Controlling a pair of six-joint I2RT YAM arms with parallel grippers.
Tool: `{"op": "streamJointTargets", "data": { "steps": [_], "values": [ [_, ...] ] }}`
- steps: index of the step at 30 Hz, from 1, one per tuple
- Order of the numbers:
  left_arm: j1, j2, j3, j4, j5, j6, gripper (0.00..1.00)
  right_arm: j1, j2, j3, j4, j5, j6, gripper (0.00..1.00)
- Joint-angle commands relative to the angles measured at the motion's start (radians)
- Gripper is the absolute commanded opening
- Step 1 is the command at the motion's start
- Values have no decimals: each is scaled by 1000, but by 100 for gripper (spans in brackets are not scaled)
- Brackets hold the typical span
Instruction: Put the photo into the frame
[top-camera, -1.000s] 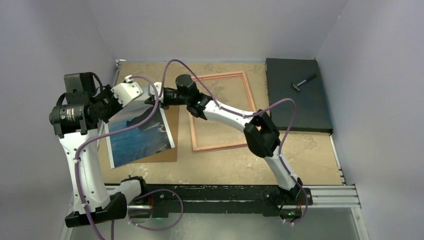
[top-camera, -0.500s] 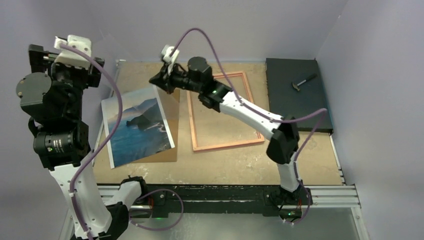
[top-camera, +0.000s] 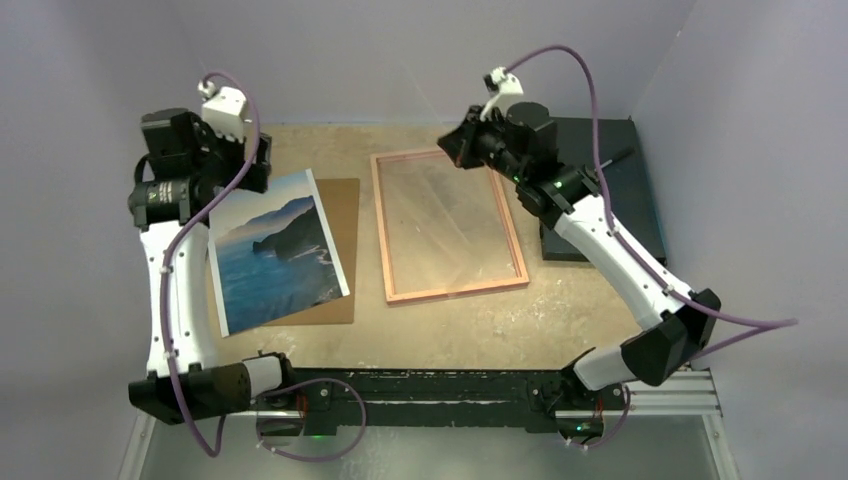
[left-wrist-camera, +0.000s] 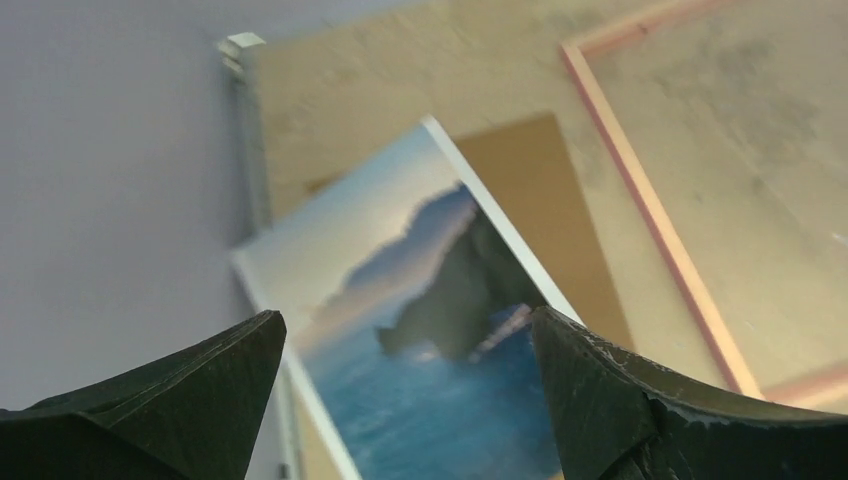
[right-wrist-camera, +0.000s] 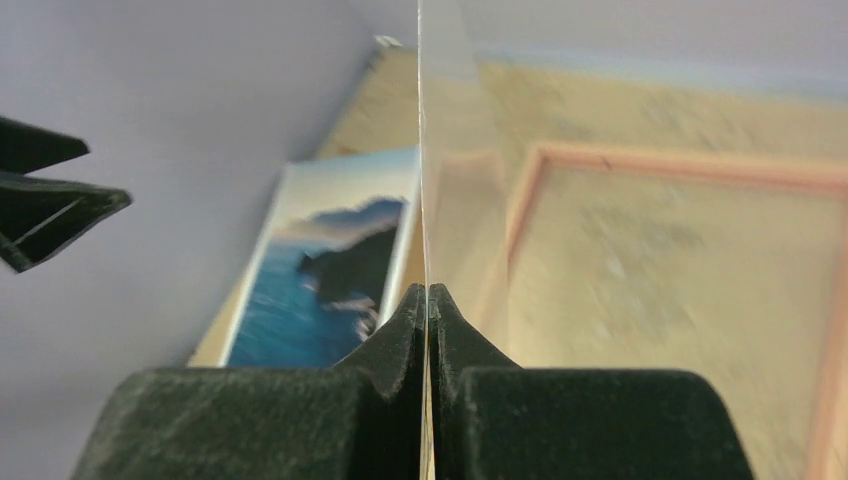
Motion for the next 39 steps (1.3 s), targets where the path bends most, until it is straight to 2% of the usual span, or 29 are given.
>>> {"op": "streamJointTargets", "data": {
  "steps": [1,5,11,16,20,24,28,33,39],
  "values": [
    [3,25,-128,12,234,-91,93,-83,-106,-129,-100,74,105,0],
    [-46,80,-231,89,273,-113,89,-115,-116,-122,-167,109,114,0],
    [-237,205,-333,204,207,-163,88,-136,-89,-48,-243,153,148,0],
    [-380,371,-334,298,135,-213,92,-166,-120,-74,-254,207,168,0],
    [-458,518,-294,350,103,-243,90,-174,-185,-143,-227,223,192,0],
    [-497,631,-275,417,63,-250,80,-179,-231,-179,-258,251,187,0],
    [-513,712,-255,454,53,-258,66,-183,-281,-230,-276,259,183,0],
    [-528,765,-263,493,22,-243,50,-186,-319,-258,-283,259,172,0],
    [-547,779,-289,501,-13,-207,36,-186,-311,-259,-277,239,161,0]
  ]
}}
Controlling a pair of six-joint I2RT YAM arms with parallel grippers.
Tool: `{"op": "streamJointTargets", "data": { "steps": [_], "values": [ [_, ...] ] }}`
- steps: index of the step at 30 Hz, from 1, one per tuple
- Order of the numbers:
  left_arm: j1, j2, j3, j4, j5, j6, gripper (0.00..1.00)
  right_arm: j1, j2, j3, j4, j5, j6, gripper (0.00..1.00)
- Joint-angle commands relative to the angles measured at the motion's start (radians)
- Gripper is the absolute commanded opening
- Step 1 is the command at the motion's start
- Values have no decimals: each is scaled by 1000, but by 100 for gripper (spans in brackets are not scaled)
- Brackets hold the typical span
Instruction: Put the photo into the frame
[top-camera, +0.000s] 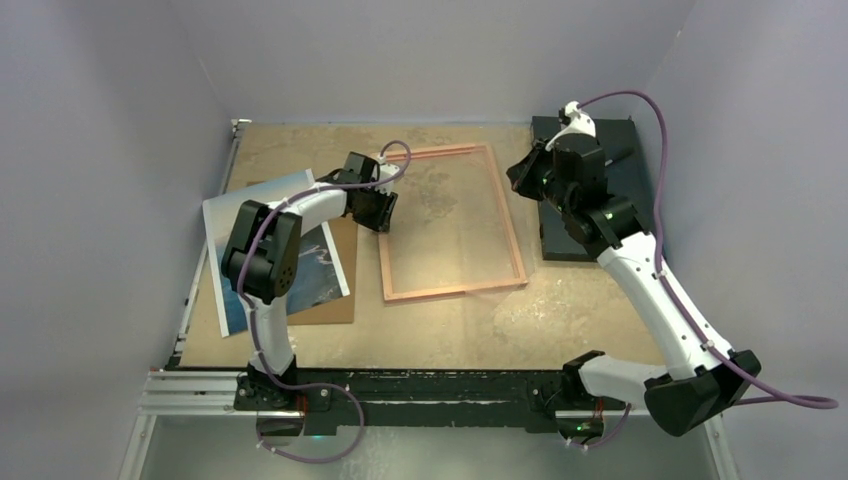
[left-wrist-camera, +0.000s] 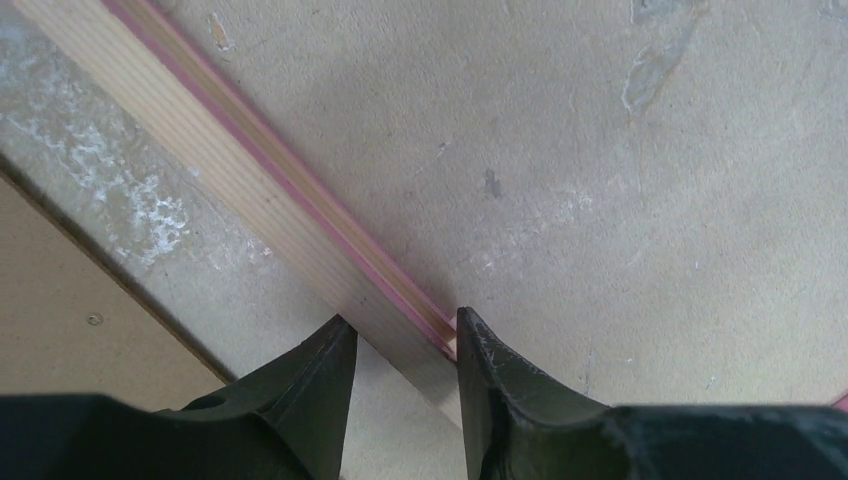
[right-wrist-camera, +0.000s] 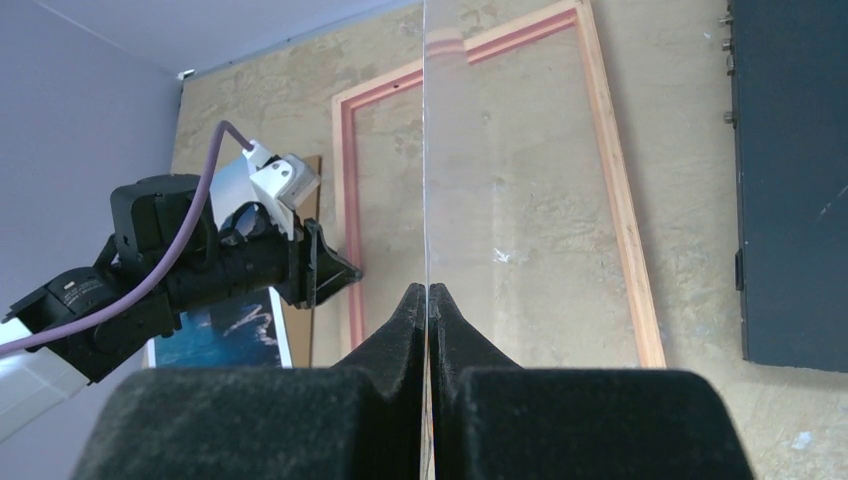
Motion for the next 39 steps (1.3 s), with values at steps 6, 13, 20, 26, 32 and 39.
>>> {"op": "streamJointTargets", "data": {
  "steps": [6,13,20,26,32,39],
  "values": [
    [-15,-47,-92,56,-88,73,28,-5,-7,-10,57,-30,-1,0],
    [-14,-128,-175,30,-73,52,26,-4,7,-24,85,-44,1,0],
    [-12,-201,-205,8,-2,-23,39,-5,34,-27,115,-82,22,0],
    [41,-297,-116,-60,152,-99,64,-5,85,-3,176,-129,30,0],
    [272,-390,12,-119,339,-110,68,19,135,48,250,-210,86,0],
    [491,-405,56,-150,376,-53,68,107,268,182,363,-349,188,0]
  ]
}}
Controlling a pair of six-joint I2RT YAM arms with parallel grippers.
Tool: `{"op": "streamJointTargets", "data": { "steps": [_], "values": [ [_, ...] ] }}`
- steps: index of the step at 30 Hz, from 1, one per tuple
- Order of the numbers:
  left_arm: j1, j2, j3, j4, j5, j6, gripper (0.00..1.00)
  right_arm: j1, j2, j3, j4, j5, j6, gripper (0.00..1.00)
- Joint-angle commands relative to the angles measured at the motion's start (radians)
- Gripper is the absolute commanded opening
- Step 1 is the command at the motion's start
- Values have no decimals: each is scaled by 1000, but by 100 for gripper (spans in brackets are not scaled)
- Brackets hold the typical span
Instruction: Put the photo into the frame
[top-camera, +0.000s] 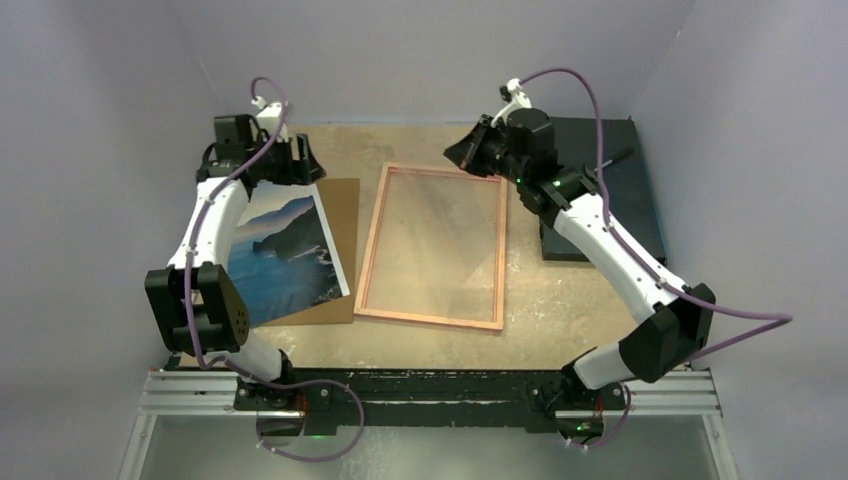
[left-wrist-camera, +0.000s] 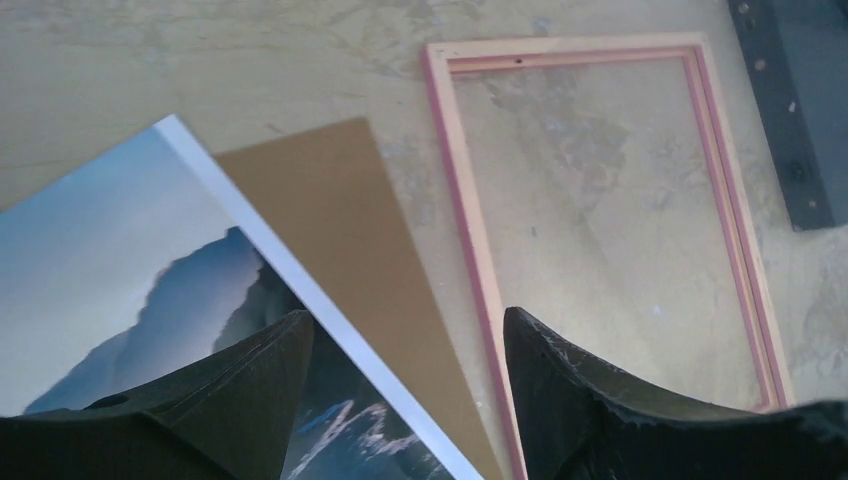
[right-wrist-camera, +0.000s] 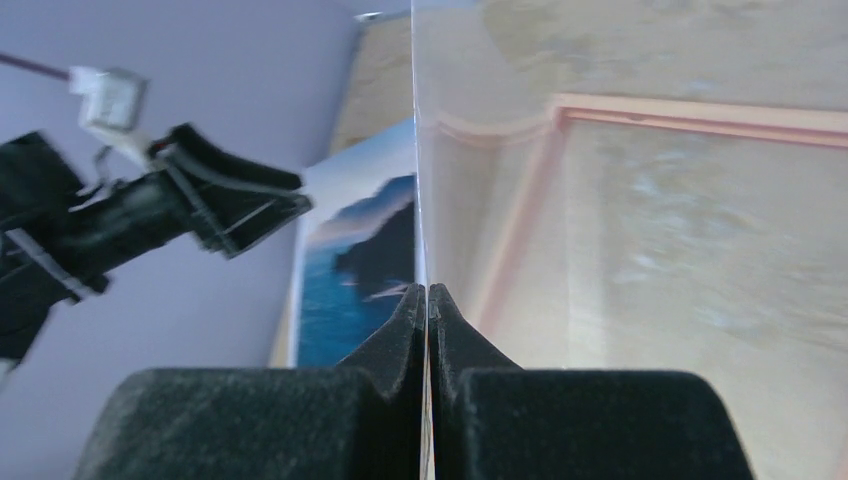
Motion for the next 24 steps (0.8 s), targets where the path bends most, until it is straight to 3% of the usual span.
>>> {"op": "streamJointTargets", "data": {
  "steps": [1,8,15,20,24],
  "values": [
    [98,6,18,-57,77,34,68,28,17,47,192,-164,149,0],
    [131,-18,-99,-36,49,121,67,23,35,-160,389,-38,251,0],
    [131,-25,-156,-50,54,157,63,17,14,-554,698,197,271,0],
    [114,-16,-203,-42,76,168,57,3,11,-674,750,212,288,0],
    [39,6,-228,-28,59,180,52,3,-27,-749,771,180,304,0]
  ]
}}
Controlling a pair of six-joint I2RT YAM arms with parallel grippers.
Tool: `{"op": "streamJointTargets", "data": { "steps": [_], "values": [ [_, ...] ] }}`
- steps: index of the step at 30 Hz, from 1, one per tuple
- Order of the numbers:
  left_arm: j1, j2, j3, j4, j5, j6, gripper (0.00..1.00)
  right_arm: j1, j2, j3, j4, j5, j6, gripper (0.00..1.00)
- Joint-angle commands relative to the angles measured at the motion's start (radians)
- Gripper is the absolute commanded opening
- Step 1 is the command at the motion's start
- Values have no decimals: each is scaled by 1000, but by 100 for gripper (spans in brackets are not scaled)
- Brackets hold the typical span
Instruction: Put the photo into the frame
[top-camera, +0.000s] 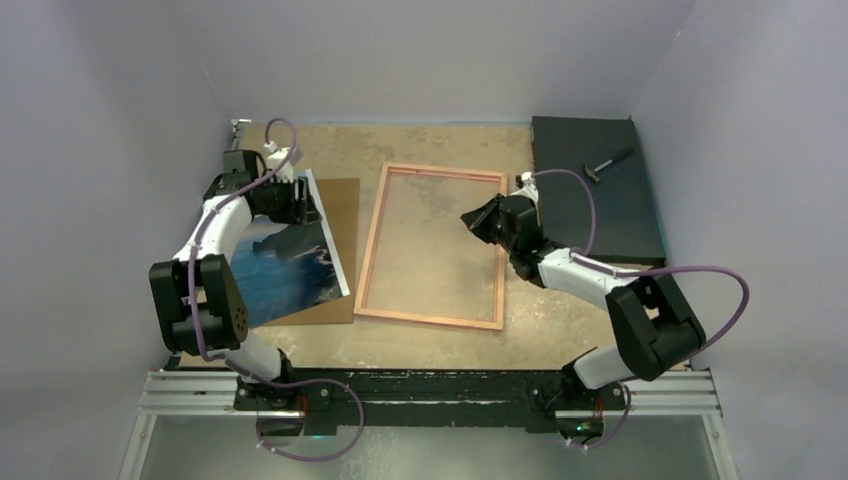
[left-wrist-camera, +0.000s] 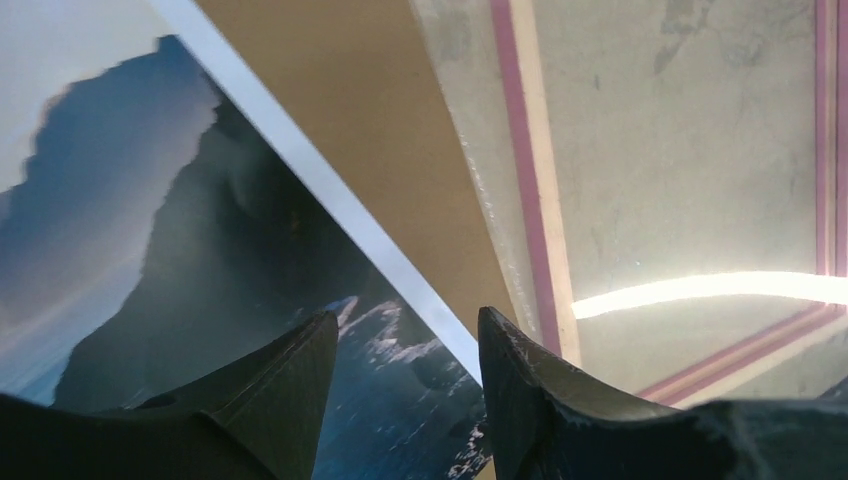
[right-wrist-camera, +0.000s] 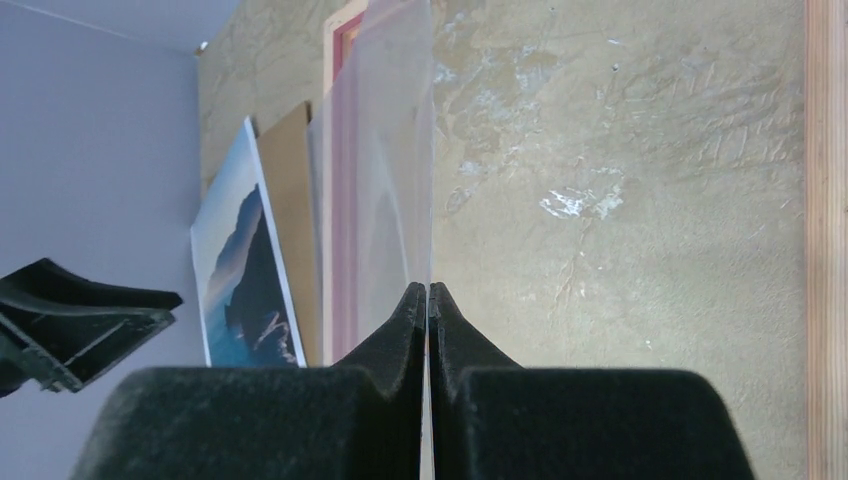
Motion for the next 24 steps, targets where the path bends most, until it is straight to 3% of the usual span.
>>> {"op": "streamJointTargets", "data": {
  "steps": [1,6,10,16,20,24],
  "values": [
    [-98,14,-23,30,7,44,50,-3,-73,-67,142,14,39,0],
    [-208,89,-30,23,-18,56,42,-3,-108,-190,244,-16,98,0],
    [-236,164,-21,20,-36,75,32,-3,-119,-245,292,-20,93,0],
    [-275,229,3,23,-17,75,29,-3,-123,-294,353,-9,87,1],
    [-292,256,0,24,1,79,29,-4,-122,-281,315,-34,72,9],
    [-301,268,-17,41,-9,81,26,-7,-102,-275,328,-132,71,25]
  ]
}}
